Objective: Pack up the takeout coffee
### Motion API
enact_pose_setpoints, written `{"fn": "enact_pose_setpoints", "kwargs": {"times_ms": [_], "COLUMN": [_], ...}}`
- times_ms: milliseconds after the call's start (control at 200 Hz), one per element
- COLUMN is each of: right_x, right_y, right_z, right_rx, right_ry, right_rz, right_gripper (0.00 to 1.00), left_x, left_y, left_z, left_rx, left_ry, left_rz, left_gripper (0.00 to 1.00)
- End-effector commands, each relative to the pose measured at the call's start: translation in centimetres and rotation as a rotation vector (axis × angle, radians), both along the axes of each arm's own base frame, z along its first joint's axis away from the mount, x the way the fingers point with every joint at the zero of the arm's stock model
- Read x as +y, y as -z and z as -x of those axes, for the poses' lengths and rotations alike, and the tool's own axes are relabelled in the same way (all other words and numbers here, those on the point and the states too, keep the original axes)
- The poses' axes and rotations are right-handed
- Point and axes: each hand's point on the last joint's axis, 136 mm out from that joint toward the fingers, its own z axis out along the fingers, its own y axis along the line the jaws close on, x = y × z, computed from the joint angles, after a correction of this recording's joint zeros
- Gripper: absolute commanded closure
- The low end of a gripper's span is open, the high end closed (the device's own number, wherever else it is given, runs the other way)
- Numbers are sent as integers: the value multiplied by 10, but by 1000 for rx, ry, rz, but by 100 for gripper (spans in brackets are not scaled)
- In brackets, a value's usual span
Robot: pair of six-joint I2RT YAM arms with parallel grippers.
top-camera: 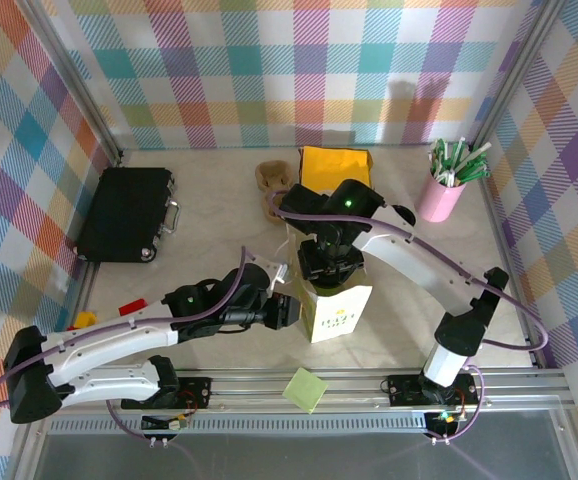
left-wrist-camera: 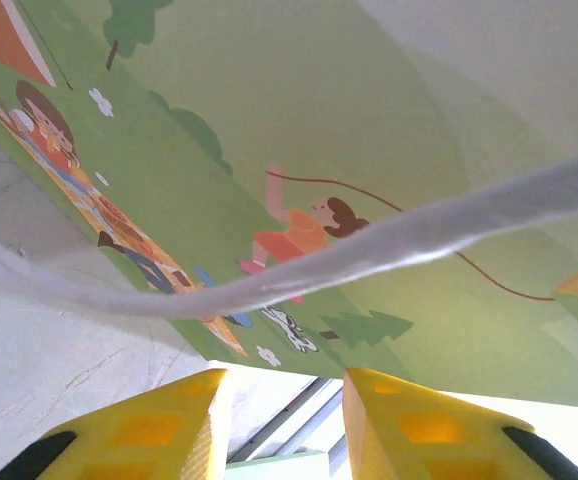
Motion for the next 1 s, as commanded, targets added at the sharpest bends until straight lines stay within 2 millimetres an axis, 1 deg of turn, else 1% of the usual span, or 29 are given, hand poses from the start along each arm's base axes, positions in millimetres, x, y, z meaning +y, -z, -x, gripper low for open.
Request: {"fn": "enact_pose_setpoints", "kwargs": {"times_ms": [0, 190, 395, 685, 865, 995], "right_x": [-29, -26, -22, -10, -8, -10], "right_y": [1, 7, 13, 21, 29, 31], "right_z": [15, 13, 8, 2, 0, -5], "right_rx": [73, 86, 83, 83, 89, 70], "right_ry": [-15, -12, -14, -16, -17, -10], "right_rz": [84, 68, 46, -13, -13, -12], "right_gripper": [52, 52, 53, 54, 54, 55], "left_x": [3, 5, 6, 4, 3, 3], "left_y": [-10, -17, -20, -16, -15, -13], "left_z": [4, 4, 2, 2, 2, 2], "left_rx": [-29, -48, -60, -54, -54, -54], "left_ry": [23, 22, 18, 22, 22, 23], "left_rz": [-9, 0, 5, -2, -2, -2], "left_gripper": [65, 65, 65, 65, 65, 65]}}
